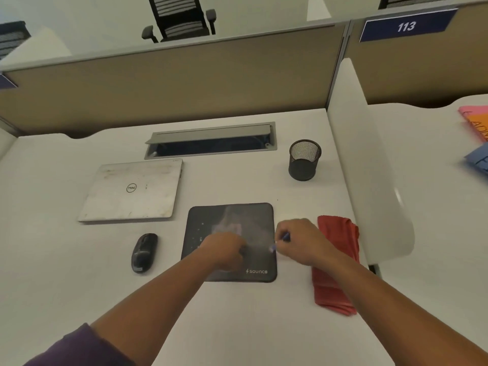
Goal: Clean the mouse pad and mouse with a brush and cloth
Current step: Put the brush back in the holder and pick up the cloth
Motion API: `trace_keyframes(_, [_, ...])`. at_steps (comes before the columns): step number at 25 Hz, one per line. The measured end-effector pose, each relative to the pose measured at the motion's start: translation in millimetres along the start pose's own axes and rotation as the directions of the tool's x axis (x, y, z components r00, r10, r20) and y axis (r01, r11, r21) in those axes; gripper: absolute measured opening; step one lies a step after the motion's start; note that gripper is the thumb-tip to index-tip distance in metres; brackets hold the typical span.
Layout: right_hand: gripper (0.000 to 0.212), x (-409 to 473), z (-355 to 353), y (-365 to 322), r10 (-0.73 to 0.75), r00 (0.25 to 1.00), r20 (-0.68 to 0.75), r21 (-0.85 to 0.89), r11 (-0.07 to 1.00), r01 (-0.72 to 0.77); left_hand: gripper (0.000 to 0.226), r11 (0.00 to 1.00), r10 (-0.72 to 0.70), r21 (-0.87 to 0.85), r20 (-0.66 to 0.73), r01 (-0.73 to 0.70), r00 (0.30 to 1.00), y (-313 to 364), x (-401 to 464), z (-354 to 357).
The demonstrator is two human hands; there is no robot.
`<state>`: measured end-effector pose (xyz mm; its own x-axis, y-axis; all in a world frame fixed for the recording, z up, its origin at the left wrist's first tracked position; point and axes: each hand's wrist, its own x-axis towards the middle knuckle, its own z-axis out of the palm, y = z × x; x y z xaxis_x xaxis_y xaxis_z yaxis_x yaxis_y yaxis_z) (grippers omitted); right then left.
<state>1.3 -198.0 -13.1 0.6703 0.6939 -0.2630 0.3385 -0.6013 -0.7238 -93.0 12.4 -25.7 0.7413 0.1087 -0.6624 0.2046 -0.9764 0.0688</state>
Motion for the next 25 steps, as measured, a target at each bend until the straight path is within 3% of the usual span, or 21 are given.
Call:
trace_keyframes(1, [0.007,6,-11,-1,-0.01,0.989,-0.151,0.074,0.997,0.022,0.045,1.0,0.0,0.024,0.011,-0.001,1.0,0,4,-7])
trace_keyframes(3, [0.008,21,-37,0,-0.022,0.892,-0.452,0.169,0.979,0.11,0.044,0.997,0.019,0.075,-0.016,-0.018,1.0,5,14,-23])
trace_keyframes(6, [0.014,46,-75,8,-0.01,0.746,-0.666,0.121,0.985,0.121,0.038,0.994,0.104,0.062,-0.235,-0.092,0.966,25,33,-51])
trace_keyframes(8, [0.014,64,-90,14,0.0,0.733,-0.68,0.064,0.996,0.059,0.055,0.986,0.161,0.012,-0.349,-0.167,0.923,39,48,-75])
trace_keyframes(11, [0.017,86,-100,18,0.046,0.734,-0.677,-0.034,0.995,-0.094,0.076,0.975,0.218,0.043,-0.397,-0.219,0.892,59,70,-108])
trace_keyframes(17, [0.018,120,-106,23,0.053,0.791,-0.61,-0.322,0.895,-0.308,0.079,0.969,0.245,0.062,-0.368,-0.239,0.897,74,93,-137])
trace_keyframes(20, [0.039,122,-98,21,0.063,0.808,-0.586,-0.354,0.877,-0.325,0.08,0.971,0.235,0.039,-0.368,-0.237,0.9,73,95,-137])
trace_keyframes(25, [0.056,82,-66,30,0.011,0.69,-0.724,-0.164,0.968,-0.188,0.072,0.96,0.231,-0.042,-0.441,-0.277,0.867,64,86,-118])
